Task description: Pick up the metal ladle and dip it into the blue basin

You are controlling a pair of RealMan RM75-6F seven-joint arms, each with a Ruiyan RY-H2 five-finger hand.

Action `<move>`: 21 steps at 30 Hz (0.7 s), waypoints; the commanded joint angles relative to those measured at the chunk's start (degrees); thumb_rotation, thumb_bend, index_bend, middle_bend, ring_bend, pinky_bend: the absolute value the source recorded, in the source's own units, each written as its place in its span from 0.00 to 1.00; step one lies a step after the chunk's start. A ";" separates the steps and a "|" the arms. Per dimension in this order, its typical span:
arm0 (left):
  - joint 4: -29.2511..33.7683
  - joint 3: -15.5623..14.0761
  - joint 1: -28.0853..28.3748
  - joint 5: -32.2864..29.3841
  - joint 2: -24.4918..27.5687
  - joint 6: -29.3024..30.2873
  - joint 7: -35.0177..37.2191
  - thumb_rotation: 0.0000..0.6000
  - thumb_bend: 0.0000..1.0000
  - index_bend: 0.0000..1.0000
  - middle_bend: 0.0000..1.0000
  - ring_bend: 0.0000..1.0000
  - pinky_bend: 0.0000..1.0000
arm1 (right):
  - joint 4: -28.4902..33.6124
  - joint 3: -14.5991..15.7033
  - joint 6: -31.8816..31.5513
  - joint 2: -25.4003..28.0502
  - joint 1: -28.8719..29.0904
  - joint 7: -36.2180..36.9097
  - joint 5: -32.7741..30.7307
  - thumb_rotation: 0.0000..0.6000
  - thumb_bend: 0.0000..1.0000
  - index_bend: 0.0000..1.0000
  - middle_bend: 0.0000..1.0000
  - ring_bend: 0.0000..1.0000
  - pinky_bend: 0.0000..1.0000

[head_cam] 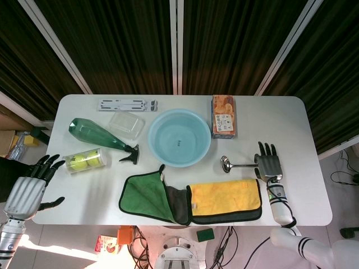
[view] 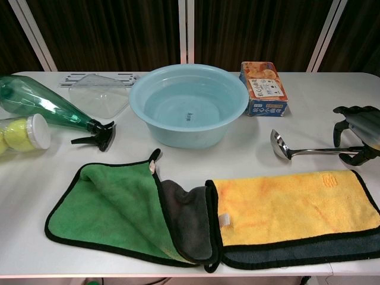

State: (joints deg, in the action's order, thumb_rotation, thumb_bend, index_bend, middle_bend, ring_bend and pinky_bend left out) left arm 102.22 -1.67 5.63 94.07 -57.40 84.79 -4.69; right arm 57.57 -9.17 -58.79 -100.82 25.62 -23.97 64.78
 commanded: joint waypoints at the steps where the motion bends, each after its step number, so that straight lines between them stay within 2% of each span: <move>1: 0.03 0.01 0.01 -0.03 0.00 -0.03 -0.03 1.00 0.03 0.15 0.05 0.03 0.23 | -0.01 0.00 0.02 -0.03 0.00 0.11 0.03 1.00 0.38 0.49 0.00 0.00 0.00; 21: 0.06 0.01 -0.12 0.02 0.13 0.23 0.00 1.00 0.03 0.15 0.05 0.03 0.23 | -1.23 -0.34 0.15 -0.91 0.34 0.47 0.01 1.00 0.39 0.51 0.00 0.00 0.00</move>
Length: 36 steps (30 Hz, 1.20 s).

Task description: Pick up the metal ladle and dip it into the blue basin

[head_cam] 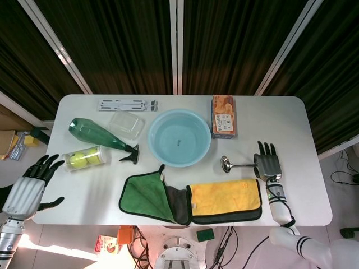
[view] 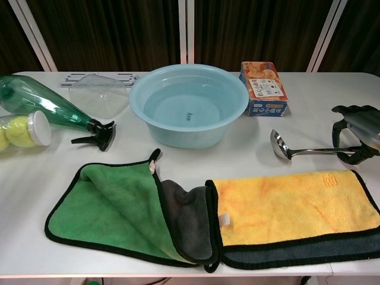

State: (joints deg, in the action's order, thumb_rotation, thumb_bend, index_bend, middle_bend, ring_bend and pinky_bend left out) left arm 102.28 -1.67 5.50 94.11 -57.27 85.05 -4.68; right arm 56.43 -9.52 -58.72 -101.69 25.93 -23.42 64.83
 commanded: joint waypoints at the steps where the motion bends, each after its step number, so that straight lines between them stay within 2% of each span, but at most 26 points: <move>1: 0.02 0.01 0.03 -0.02 0.00 -0.05 0.00 1.00 0.03 0.15 0.05 0.03 0.23 | -0.21 0.03 0.14 -0.10 0.05 -0.18 -0.07 1.00 0.39 0.51 0.00 0.00 0.00; 16: 0.02 -0.01 -0.02 0.08 0.03 0.06 0.05 1.00 0.03 0.15 0.05 0.03 0.23 | -0.38 -0.06 0.38 -0.23 0.14 -0.38 -0.27 1.00 0.39 0.54 0.00 0.00 0.00; 22: -0.04 0.00 -0.02 0.06 0.05 0.06 0.18 1.00 0.03 0.15 0.05 0.03 0.23 | -0.20 -0.15 -0.65 -0.15 0.05 1.18 0.76 1.00 0.41 0.61 0.03 0.00 0.00; 28: 0.06 -0.11 0.08 0.10 0.11 -0.25 0.16 1.00 0.03 0.15 0.05 0.03 0.23 | -0.34 0.17 -2.66 0.14 -0.55 4.94 3.08 1.00 0.45 0.73 0.15 0.00 0.00; 33: 0.23 -0.21 0.14 0.13 0.23 -0.45 0.20 1.00 0.03 0.15 0.05 0.03 0.23 | 0.80 0.55 -4.87 1.14 -1.64 9.11 5.21 1.00 0.49 0.79 0.25 0.01 0.00; 36: 0.36 -0.27 0.17 0.07 0.28 -0.61 0.22 1.00 0.03 0.15 0.05 0.03 0.23 | 2.08 0.96 -6.46 2.15 -2.38 11.74 6.84 1.00 0.52 0.81 0.34 0.10 0.09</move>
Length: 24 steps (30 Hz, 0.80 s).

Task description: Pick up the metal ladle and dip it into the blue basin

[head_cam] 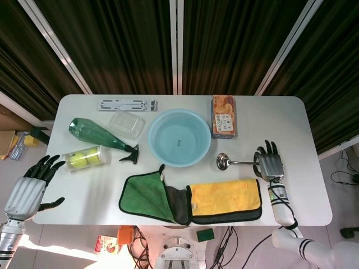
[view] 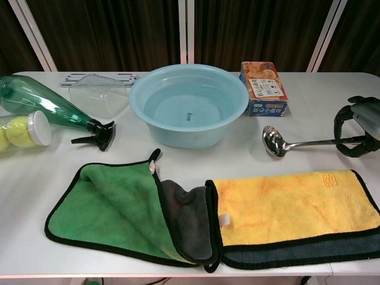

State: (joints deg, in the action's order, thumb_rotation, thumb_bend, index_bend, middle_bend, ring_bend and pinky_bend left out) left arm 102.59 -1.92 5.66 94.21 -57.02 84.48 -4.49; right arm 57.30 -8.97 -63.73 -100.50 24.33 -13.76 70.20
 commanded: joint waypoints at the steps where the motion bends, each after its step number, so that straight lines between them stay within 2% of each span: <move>1: 0.13 -0.07 0.03 -0.03 0.08 -0.14 0.09 1.00 0.03 0.15 0.05 0.03 0.23 | 1.98 0.53 -2.13 1.51 -1.08 3.10 2.12 1.00 0.52 0.81 0.36 0.13 0.13; 6: 0.25 -0.09 0.08 0.02 0.15 -0.23 0.04 1.00 0.03 0.16 0.05 0.03 0.23 | 5.54 0.88 -4.64 3.97 -2.19 6.16 4.29 1.00 0.56 0.88 0.47 0.27 0.26; 17: 0.30 -0.11 -0.13 0.37 0.12 0.34 -0.06 1.00 0.03 0.17 0.05 0.03 0.23 | 16.26 0.72 -7.10 10.00 -4.86 11.82 5.19 1.00 0.61 0.95 0.53 0.38 0.37; 22: 0.34 -0.14 -0.25 0.57 0.10 0.62 -0.08 1.00 0.03 0.17 0.05 0.03 0.23 | 22.54 -0.02 -5.92 13.29 -5.64 16.91 4.18 1.00 0.64 0.95 0.54 0.42 0.50; 24: 0.36 -0.12 -0.29 0.56 0.10 0.70 -0.11 1.00 0.03 0.17 0.05 0.03 0.23 | 24.77 -0.38 -5.75 14.60 -5.88 18.83 4.08 1.00 0.65 0.95 0.55 0.44 0.59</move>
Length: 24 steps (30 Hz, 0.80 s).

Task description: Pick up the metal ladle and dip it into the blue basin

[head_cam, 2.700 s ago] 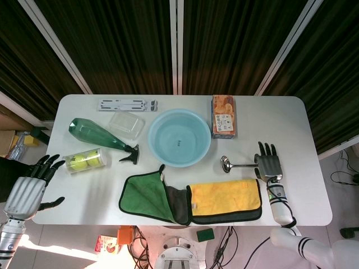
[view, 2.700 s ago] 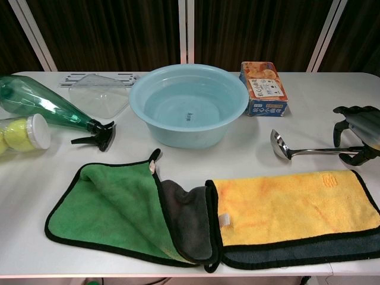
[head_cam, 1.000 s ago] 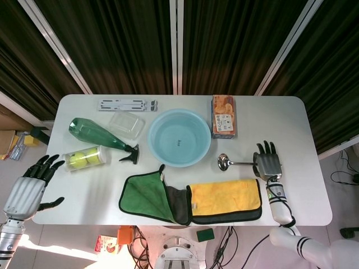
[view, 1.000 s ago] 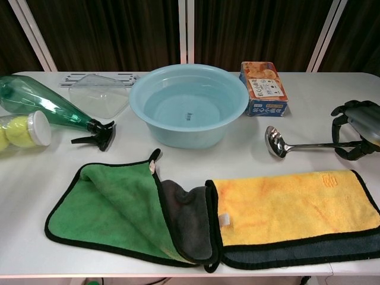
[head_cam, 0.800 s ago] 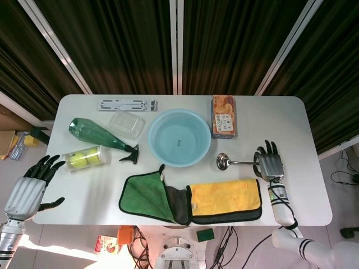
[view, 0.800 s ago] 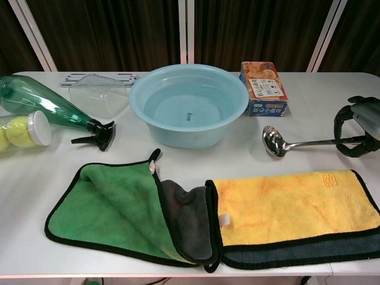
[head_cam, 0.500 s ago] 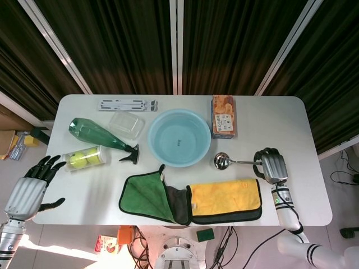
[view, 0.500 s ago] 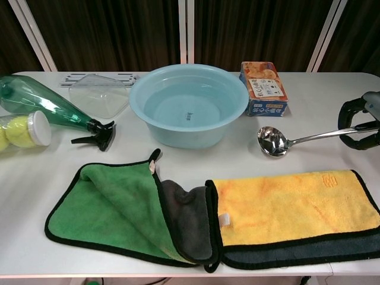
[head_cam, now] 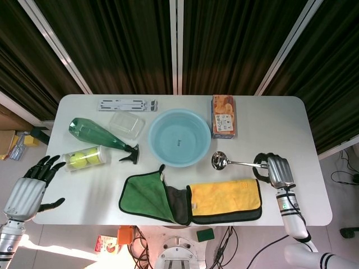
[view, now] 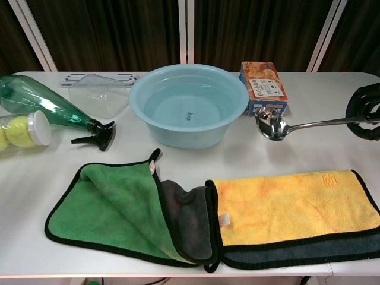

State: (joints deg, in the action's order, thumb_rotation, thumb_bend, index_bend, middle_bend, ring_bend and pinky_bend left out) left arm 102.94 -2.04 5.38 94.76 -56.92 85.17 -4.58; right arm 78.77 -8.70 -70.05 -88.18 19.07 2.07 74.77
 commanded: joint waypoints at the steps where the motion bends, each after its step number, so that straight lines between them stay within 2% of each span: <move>1: 0.03 0.01 -0.02 0.01 0.00 0.04 -0.03 1.00 0.03 0.17 0.05 0.03 0.23 | 4.09 -0.82 0.56 2.77 -0.70 3.55 -0.53 1.00 0.65 0.96 0.55 0.45 0.64; 4: 0.07 0.01 -0.01 0.02 0.00 0.02 -0.07 1.00 0.03 0.17 0.05 0.03 0.23 | 6.45 -1.30 0.54 4.30 -0.88 4.74 -0.65 1.00 0.66 0.96 0.55 0.48 0.76; 6: 0.08 0.02 -0.01 0.01 0.00 -0.01 -0.09 1.00 0.03 0.17 0.05 0.03 0.23 | 8.04 -1.68 0.53 5.24 -0.96 5.72 -0.71 1.00 0.67 0.96 0.56 0.50 0.79; 16: 0.15 0.03 0.04 -0.07 -0.06 -0.20 -0.37 1.00 0.03 0.17 0.05 0.03 0.23 | 17.01 -4.30 0.74 9.73 0.10 6.98 -0.89 1.00 0.67 0.98 0.60 0.53 0.83; 19: 0.22 -0.02 0.08 -0.03 -0.06 -0.31 -0.52 1.00 0.03 0.17 0.05 0.03 0.23 | 20.10 -5.96 1.45 10.66 1.72 4.21 -1.89 1.00 0.67 0.99 0.62 0.54 0.85; 24: 0.18 0.00 0.13 -0.07 -0.07 -0.41 -0.48 1.00 0.03 0.17 0.05 0.03 0.23 | 21.27 -9.42 0.86 8.34 6.60 -8.23 -3.95 1.00 0.67 1.00 0.62 0.56 0.87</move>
State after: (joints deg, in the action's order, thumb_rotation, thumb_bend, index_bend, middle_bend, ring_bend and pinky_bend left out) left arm 103.12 -2.05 5.51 94.69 -56.98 84.75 -5.07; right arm 98.92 -15.54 -69.11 -78.58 22.30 0.94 72.63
